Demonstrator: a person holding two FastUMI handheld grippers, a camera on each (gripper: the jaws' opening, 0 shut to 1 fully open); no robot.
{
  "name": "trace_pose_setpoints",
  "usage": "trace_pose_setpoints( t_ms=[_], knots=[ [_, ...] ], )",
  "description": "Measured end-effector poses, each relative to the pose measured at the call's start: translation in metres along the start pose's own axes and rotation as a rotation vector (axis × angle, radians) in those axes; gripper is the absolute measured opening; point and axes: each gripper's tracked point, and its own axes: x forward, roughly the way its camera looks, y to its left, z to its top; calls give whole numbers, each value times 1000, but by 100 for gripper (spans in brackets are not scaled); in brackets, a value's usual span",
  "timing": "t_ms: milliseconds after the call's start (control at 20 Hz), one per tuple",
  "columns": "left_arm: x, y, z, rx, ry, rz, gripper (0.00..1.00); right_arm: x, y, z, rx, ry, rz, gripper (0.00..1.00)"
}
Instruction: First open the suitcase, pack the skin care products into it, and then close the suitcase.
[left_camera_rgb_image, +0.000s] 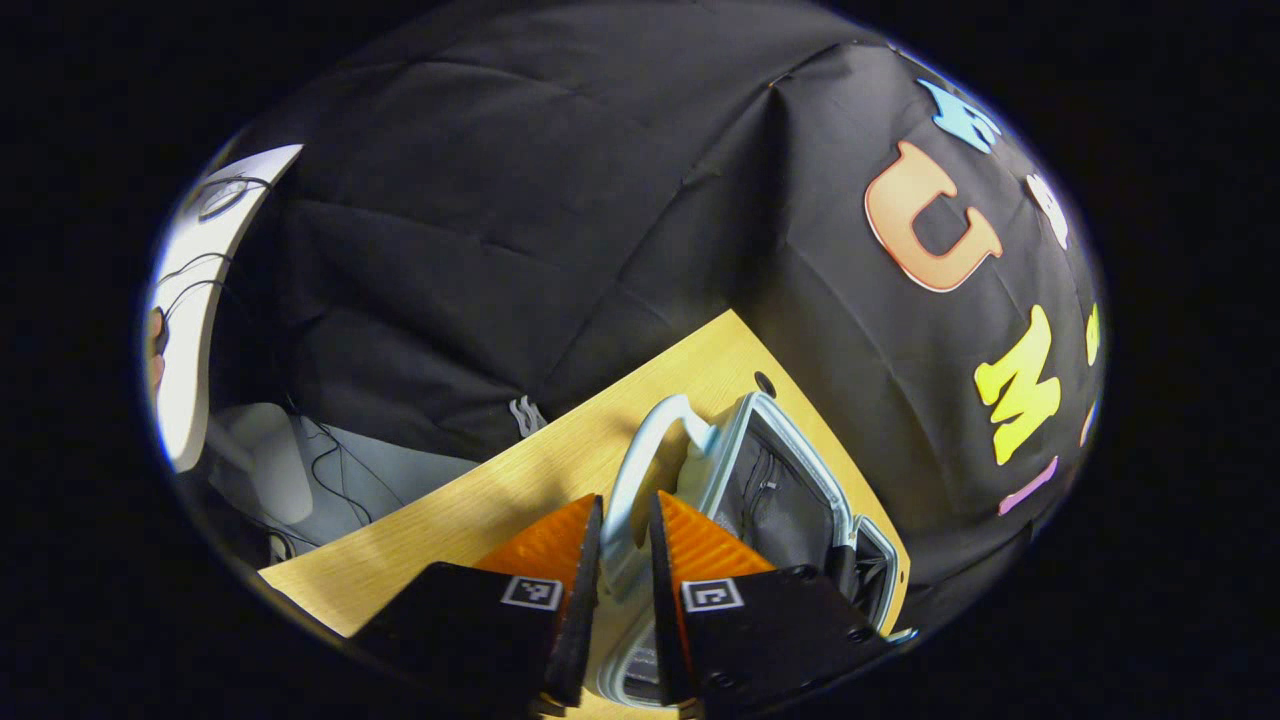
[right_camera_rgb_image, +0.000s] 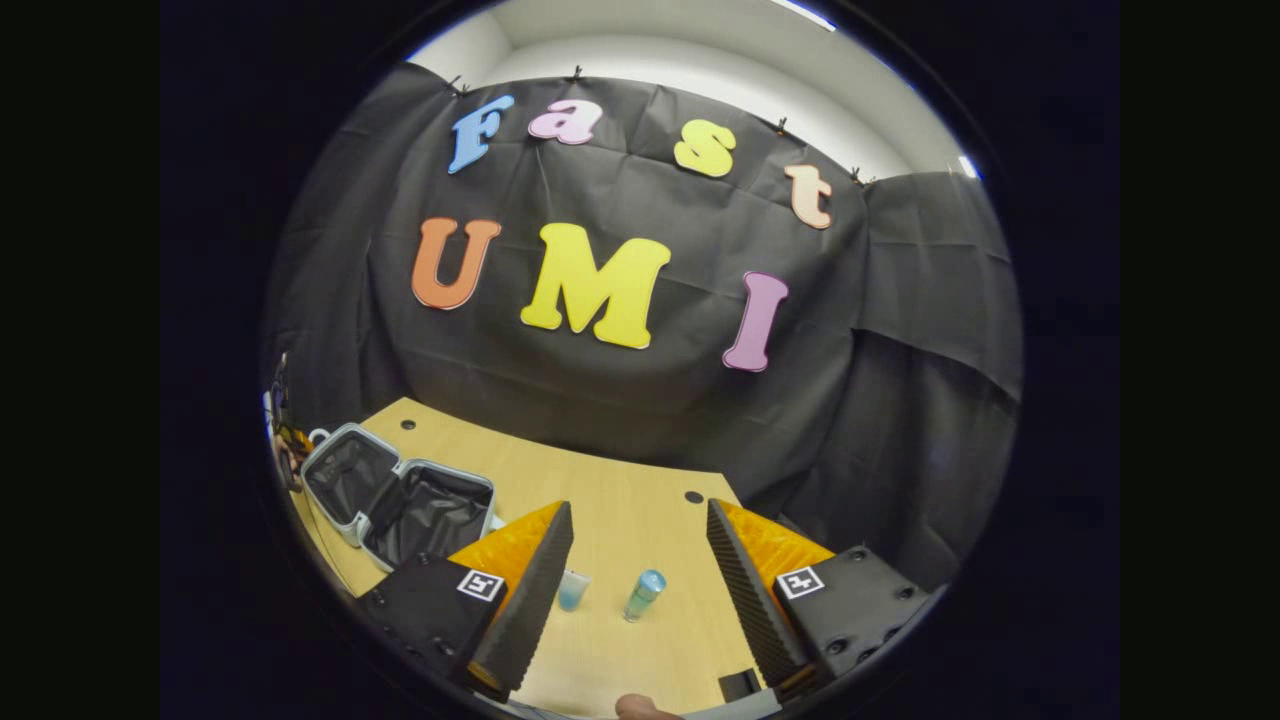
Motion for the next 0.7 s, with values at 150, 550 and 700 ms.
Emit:
trace_pose_setpoints(
  t_ms=[150, 550, 700],
  knots=[
    [-11, -6, 6, -11, -24, -4, 58, 1, -9, -1, -7, -21, 24, 80],
    [-82, -125, -1, 231, -137, -97, 97, 11, -52, -23, 17, -9, 84, 80],
    [-114, -202, -40, 418, -200, -167, 97, 18, -70, -38, 15, 11, 104, 80]
  ],
)
